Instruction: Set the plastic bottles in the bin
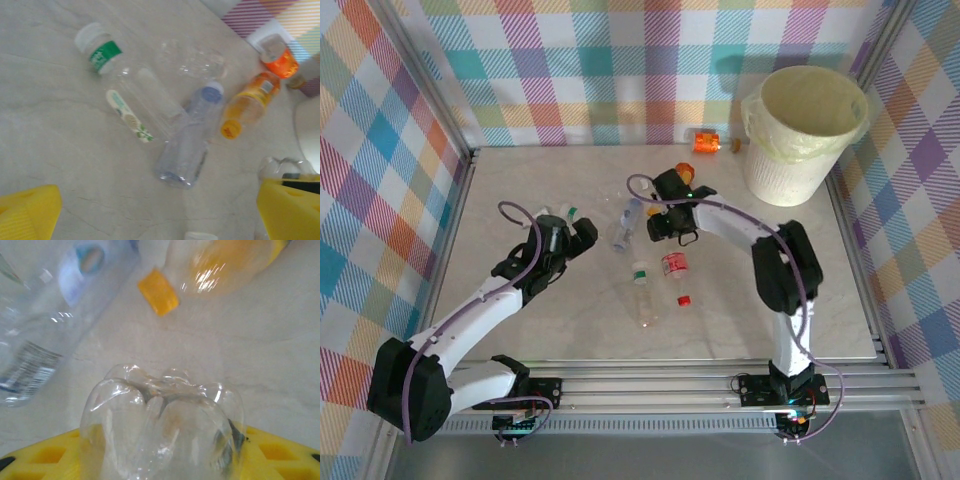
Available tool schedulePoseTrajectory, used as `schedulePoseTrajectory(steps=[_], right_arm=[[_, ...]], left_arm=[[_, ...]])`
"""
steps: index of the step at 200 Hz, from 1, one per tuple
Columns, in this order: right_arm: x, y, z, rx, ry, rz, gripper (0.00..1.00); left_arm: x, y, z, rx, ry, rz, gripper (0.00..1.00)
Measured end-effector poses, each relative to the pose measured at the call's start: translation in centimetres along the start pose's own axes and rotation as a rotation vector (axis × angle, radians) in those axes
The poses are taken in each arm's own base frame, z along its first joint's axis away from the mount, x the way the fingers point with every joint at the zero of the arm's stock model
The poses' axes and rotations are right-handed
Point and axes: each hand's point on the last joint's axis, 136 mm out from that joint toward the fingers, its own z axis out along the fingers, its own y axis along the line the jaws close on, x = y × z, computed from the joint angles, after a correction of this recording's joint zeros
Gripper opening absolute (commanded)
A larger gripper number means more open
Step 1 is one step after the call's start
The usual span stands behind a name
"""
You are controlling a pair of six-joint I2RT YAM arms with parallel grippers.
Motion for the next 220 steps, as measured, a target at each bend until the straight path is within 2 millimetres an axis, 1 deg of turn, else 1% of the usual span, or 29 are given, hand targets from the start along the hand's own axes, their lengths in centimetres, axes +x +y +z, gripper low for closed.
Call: schedulePoseTrajectory(steps=[17, 36, 59, 76, 93, 106, 125, 155, 198, 220], right_arm=[[-2.1, 0.0, -3.1, -0.009, -0.113, 0.011, 0.51], [-3.6, 0.0, -5.6, -0.020, -0.217, 0.021, 0.49], [-4.3, -0.4, -7.2, -0.028, -0.293, 0.036, 0.48], [-4.7, -0.9, -8.0, -0.032, -0.333, 0.055, 0.47], [-5.3, -1.6, -9.0, -0.042, -0.380, 0.082, 0.47], [-6.0, -2.5, -10.1, -0.046, -0.419, 0.104, 0.46], [-7.7, -4.1, -12.4, -0.053, -0.502, 0.137, 0.46], [-9.6, -6.5, -15.7, -0.068, -0.614, 0.182, 0.45], [-11.6, -9.8, -18.3, -0.057, -0.712, 0.229, 0.43], [-12.8, -10.9, -19.8, -0.042, -0.772, 0.236, 0.43]], left_arm=[[0.0, -1.8, 0.0, 0.064, 0.017, 0.022, 1.00], [0.1, -4.1, 0.0, 0.130, 0.034, 0.057, 1.00], [0.8, -6.6, -0.2, 0.202, 0.056, 0.104, 1.00], [1.2, -7.7, -0.6, 0.239, 0.065, 0.132, 1.00], [1.5, -8.4, -0.8, 0.262, 0.067, 0.147, 1.00], [1.6, -8.6, -0.8, 0.268, 0.069, 0.155, 1.00], [1.6, -8.8, -0.9, 0.273, 0.068, 0.164, 1.00], [1.6, -9.4, -1.0, 0.304, 0.067, 0.170, 1.00], [1.4, -10.6, -1.4, 0.362, 0.065, 0.169, 1.00], [1.4, -10.8, -1.3, 0.367, 0.066, 0.169, 1.00]])
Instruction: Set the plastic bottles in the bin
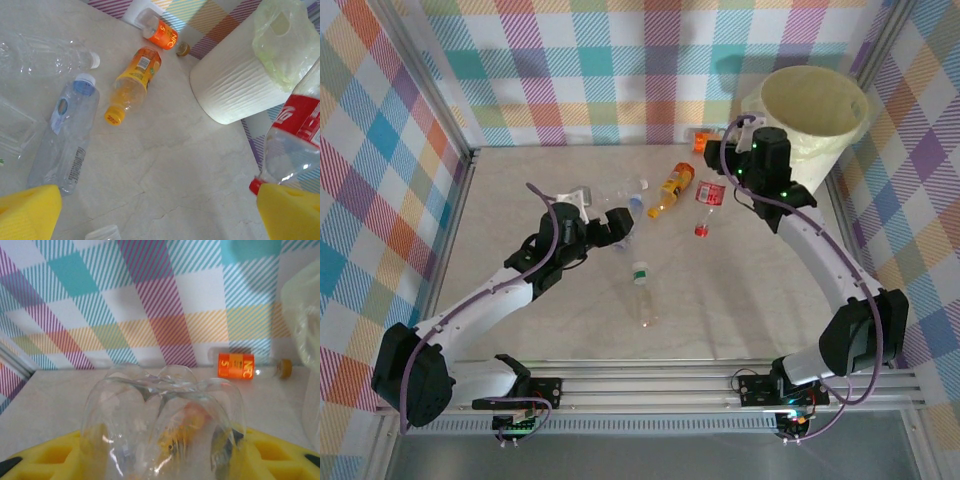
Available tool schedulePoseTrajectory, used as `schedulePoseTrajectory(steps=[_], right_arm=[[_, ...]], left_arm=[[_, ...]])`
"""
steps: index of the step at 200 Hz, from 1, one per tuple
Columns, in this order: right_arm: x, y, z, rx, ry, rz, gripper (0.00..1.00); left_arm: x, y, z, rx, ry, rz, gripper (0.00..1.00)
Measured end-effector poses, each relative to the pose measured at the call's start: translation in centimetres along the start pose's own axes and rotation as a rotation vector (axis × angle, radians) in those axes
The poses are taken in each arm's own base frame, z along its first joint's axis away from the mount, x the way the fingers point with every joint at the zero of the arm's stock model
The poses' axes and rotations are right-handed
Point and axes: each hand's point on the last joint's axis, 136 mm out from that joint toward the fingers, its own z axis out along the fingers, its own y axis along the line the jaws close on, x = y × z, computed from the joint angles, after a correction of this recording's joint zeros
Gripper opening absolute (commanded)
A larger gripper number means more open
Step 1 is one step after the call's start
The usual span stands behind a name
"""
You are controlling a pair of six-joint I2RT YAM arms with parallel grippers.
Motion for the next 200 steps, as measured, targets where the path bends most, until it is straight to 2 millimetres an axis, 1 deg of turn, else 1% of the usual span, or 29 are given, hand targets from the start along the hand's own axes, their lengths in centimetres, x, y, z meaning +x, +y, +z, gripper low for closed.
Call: schedulePoseTrajectory(steps=[12, 25, 38, 60, 74, 88, 108, 131, 152, 172, 187, 200], right_arm=[[-1.7, -0.1, -0.3, 0.000, -0.045, -0.004, 0.43], [-4.0, -0.3, -0.8, 0.005, -0.099, -0.015, 0.43], [-6.8, -0.3, -1.4, 0.005, -0.165, -0.026, 0.43], [-12.0, -1.0, -2.3, 0.025, -0.291, -0.045, 0.43], [-14.3, -1.8, -2.2, 0.044, -0.338, -0.054, 0.43], [-16.3, -2.7, -1.7, 0.065, -0.374, -0.065, 0.43], [-18.5, -4.2, -0.4, 0.102, -0.404, -0.078, 0.42], [-20.7, -6.9, 1.1, 0.159, -0.424, -0.076, 0.43], [-22.8, -9.3, 1.8, 0.206, -0.444, -0.068, 0.43], [-24.9, -11.5, 2.0, 0.249, -0.481, -0.059, 0.43], [-26.0, -12.9, 2.1, 0.276, -0.505, -0.057, 0.43], [-26.1, -14.1, 2.6, 0.297, -0.510, -0.054, 0.43]], left_arm=[[0.0, 0.0, 0.2, -0.002, 0.003, 0.000, 1.00], [0.1, 0.1, 0.3, -0.005, 0.006, -0.001, 1.00], [0.2, 0.2, 0.5, -0.008, 0.009, -0.001, 1.00], [0.1, 0.3, 0.5, -0.015, 0.006, -0.001, 1.00], [-0.1, 0.3, 0.5, -0.022, -0.003, -0.001, 1.00], [-0.2, 0.5, 0.4, -0.032, -0.011, -0.001, 1.00], [-0.2, 1.0, 0.3, -0.057, -0.015, -0.001, 1.00], [-0.4, 1.3, 0.0, -0.075, -0.023, -0.001, 1.00], [-0.8, 1.3, -0.4, -0.082, -0.038, 0.000, 1.00], [-1.1, 1.3, -0.8, -0.086, -0.054, 0.000, 1.00], [-1.3, 1.3, -0.9, -0.089, -0.062, -0.001, 1.00], [-1.4, 1.3, -1.0, -0.090, -0.065, 0.000, 1.00]])
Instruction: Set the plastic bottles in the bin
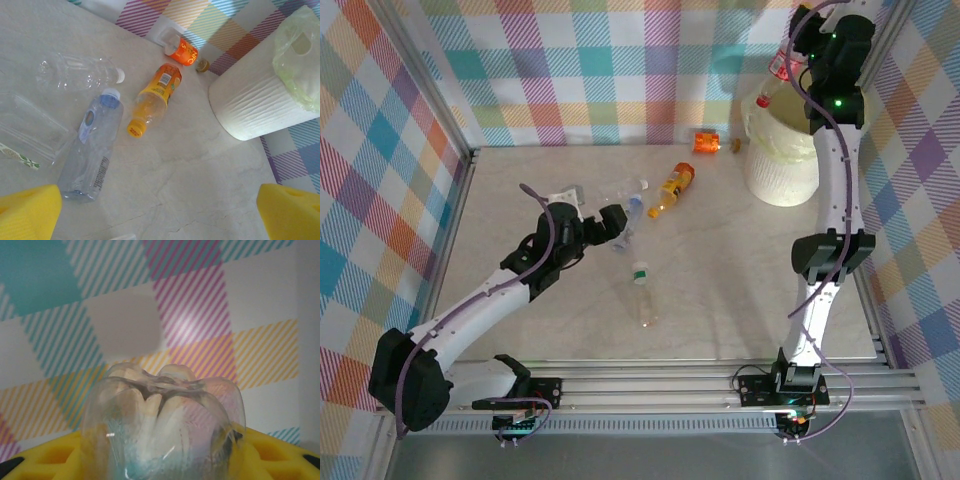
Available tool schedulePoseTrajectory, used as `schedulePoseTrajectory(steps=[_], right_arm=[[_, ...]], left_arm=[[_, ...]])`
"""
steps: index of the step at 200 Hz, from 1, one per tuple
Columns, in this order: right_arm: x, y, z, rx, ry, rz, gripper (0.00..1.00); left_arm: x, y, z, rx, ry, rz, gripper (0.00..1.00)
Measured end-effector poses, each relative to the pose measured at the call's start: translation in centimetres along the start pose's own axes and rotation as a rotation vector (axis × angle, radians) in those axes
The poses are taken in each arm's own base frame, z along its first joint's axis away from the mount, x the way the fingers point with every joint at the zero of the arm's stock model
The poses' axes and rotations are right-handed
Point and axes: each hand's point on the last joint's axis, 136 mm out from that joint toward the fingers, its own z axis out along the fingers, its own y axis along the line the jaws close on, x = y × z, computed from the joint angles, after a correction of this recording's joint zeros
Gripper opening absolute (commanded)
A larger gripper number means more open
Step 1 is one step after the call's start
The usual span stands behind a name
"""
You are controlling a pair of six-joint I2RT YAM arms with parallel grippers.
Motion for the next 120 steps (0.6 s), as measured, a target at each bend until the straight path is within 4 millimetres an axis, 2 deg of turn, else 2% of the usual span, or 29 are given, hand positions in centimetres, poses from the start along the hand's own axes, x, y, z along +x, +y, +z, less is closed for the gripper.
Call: schedulePoseTrajectory(steps=[26, 38, 64, 120], right_arm=[[2.7, -2.1, 1.4, 0.046, 0.046, -0.011, 0.44], [3.0, -2.5, 1.9, 0.055, 0.037, -0.012, 0.44], [3.3, -2.8, 2.0, 0.060, 0.045, -0.036, 0.44], [5.8, -3.4, 2.3, 0.068, 0.116, -0.045, 0.45]], left_arm=[[-0.2, 0.1, -0.2, -0.008, -0.012, 0.000, 1.00], [-0.4, 0.1, -0.3, -0.008, -0.017, -0.001, 1.00], [-0.4, 0.2, -0.6, -0.011, -0.025, -0.001, 1.00], [-0.1, 0.7, -0.6, -0.028, -0.020, 0.000, 1.00]])
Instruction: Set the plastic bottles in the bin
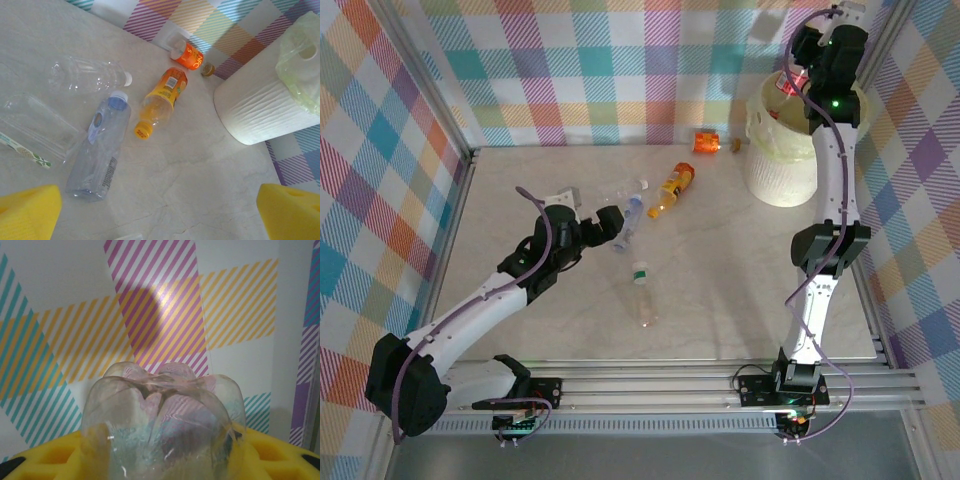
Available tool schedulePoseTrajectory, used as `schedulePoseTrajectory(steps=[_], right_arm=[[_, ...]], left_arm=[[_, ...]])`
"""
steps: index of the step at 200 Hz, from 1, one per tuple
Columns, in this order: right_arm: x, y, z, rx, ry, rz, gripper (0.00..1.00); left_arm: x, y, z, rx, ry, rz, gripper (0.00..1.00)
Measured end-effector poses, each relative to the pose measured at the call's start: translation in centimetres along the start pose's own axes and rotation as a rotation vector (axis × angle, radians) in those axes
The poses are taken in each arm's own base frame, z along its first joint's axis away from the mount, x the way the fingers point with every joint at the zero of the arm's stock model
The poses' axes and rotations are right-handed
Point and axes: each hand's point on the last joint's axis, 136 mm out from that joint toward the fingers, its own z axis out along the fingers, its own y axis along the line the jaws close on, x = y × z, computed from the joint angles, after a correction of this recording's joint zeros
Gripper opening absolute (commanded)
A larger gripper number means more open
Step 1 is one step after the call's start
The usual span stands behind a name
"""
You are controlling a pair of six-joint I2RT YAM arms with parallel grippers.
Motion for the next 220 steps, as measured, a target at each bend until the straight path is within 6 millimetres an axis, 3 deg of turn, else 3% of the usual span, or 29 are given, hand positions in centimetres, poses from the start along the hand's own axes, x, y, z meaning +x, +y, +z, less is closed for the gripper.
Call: schedulePoseTrajectory(steps=[30, 85, 146, 220], right_arm=[[2.3, 0.5, 0.4, -0.051, 0.066, -0.020, 0.48], [11.4, 1.7, 0.9, -0.191, 0.299, -0.047, 0.50], [11.9, 3.2, 0.1, -0.288, 0.322, -0.061, 0.61], [15.8, 4.9, -2.6, -0.412, 0.421, 0.003, 0.83]], left_arm=[[0.5, 0.6, 0.1, -0.016, 0.009, -0.001, 1.00], [0.7, 0.8, 0.1, -0.023, 0.013, -0.001, 1.00], [1.1, 1.3, 0.2, -0.038, 0.020, 0.001, 1.00], [1.2, 1.4, 0.2, -0.040, 0.021, 0.001, 1.00]])
